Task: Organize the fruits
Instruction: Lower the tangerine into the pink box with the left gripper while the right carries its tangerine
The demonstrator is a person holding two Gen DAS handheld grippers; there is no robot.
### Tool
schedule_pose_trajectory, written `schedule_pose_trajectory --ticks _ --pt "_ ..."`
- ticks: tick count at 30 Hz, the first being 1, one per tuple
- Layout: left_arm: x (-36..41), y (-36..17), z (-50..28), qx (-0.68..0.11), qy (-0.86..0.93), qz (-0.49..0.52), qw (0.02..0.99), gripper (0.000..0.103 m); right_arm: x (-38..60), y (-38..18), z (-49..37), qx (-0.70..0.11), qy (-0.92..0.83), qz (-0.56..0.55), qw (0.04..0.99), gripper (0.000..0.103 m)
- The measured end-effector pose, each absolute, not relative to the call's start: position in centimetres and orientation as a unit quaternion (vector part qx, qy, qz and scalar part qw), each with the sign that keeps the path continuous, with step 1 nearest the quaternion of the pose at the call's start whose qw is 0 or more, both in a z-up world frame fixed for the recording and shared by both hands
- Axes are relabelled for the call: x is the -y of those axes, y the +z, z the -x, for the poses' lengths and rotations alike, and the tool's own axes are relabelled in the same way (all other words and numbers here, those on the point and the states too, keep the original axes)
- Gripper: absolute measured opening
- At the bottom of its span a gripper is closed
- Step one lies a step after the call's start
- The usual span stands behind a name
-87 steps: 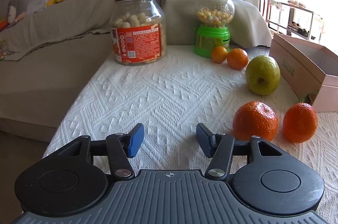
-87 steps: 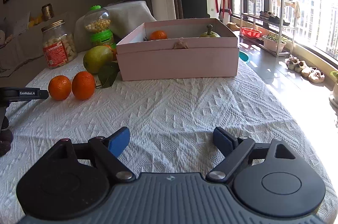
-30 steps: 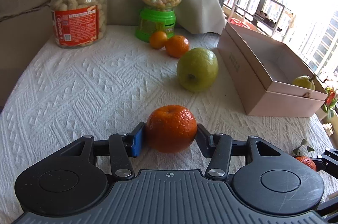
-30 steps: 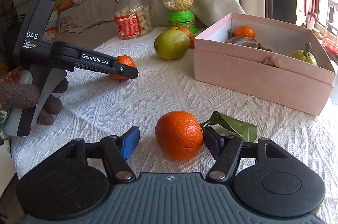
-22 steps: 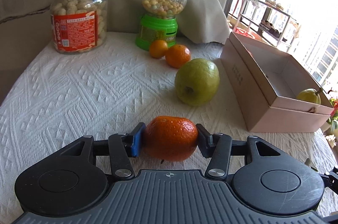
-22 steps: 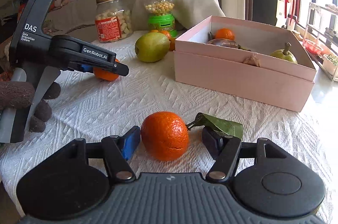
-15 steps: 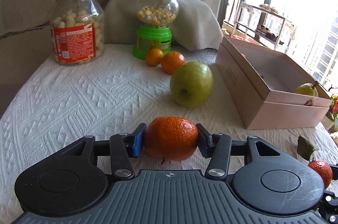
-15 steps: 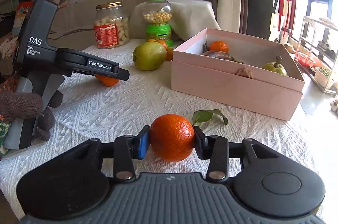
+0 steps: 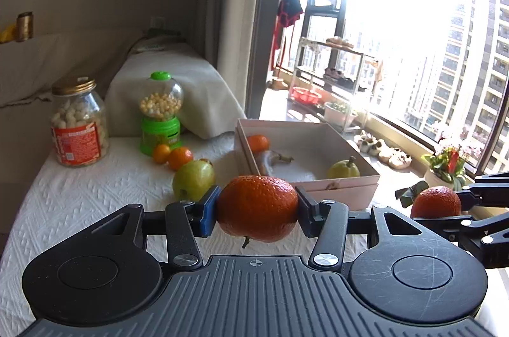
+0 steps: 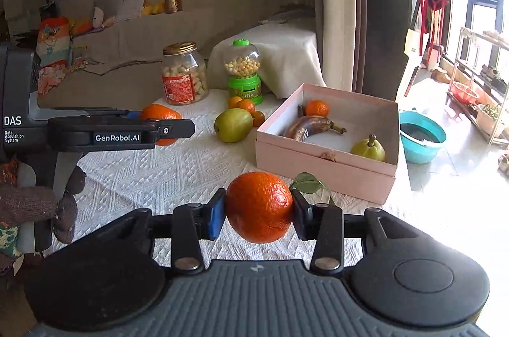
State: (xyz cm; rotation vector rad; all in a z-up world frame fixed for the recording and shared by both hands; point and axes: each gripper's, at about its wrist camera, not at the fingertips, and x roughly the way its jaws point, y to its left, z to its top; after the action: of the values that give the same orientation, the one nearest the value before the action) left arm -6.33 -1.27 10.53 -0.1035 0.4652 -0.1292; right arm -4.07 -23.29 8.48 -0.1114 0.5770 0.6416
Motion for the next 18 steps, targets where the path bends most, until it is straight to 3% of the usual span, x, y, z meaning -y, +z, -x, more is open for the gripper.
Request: schedule_pose_trajectory --ticks 4,9,14,18 --pt "3.7 14.4 3.7 -0.242 -0.096 0.053 0.964 0.055 26.0 13.4 2.7 -0.226 0.304 0.035 0.925 0.042" --pt "4.8 17.2 -6.6 -0.338 -0.151 0.15 0.917 0.055 28.5 17.8 -1.6 -0.179 0.258 0.03 0.949 0.042" --pt "6.4 10.8 -15.7 -0.442 -0.13 0.175 0.87 0.055 29.6 18.2 -8.3 -0.214 0.22 0.014 0.952 0.042" --pt "6.5 5.4 -18.2 -0.482 -0.146 0.207 0.839 0.054 29.3 15.7 -12.6 -0.262 0.204 0.013 0.943 0.042"
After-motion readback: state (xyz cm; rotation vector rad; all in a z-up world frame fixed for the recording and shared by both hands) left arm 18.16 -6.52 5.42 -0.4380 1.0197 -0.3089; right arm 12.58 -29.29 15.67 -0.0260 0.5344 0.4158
